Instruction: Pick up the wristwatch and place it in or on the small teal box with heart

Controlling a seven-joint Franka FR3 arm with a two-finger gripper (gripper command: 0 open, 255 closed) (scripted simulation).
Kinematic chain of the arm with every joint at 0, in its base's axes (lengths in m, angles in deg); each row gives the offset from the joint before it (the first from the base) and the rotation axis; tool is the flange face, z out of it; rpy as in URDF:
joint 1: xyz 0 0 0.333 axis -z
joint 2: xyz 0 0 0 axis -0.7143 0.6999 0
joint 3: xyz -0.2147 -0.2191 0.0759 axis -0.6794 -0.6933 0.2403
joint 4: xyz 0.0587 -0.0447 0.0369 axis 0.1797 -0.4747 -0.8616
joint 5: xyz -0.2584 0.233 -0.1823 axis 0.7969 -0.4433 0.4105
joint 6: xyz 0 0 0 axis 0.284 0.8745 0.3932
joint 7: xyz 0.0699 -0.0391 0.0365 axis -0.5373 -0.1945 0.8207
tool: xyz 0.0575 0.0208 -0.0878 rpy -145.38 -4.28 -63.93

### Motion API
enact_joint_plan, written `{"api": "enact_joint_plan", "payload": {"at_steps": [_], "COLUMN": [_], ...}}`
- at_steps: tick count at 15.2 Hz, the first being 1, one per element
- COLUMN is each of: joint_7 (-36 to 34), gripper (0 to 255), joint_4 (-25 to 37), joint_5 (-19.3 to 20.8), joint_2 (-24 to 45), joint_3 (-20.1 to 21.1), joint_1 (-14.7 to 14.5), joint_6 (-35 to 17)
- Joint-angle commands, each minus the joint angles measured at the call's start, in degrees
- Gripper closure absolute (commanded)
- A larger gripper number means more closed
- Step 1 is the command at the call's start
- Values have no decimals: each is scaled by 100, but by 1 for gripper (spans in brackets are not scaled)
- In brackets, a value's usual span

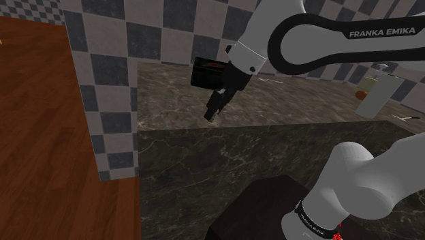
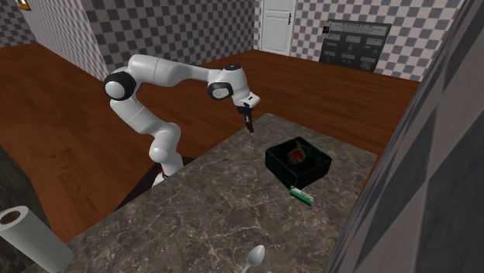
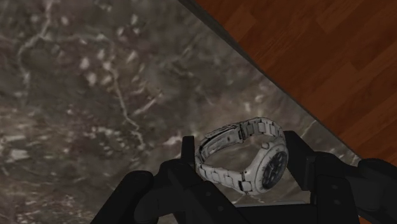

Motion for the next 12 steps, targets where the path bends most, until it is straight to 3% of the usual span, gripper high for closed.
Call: {"api": "enact_joint_plan", "payload": {"at_steps": [1,5,12], "joint_7": [0,-1,-58], "gripper": [255,255,255], "joint_4": [-5,-2,508], "joint_5": [1,1,61], "joint_2": [1,3,-37], "joint_3": [0,1,-35], "joint_1": [0,0,27], "joint_6": [2,2,550]}}
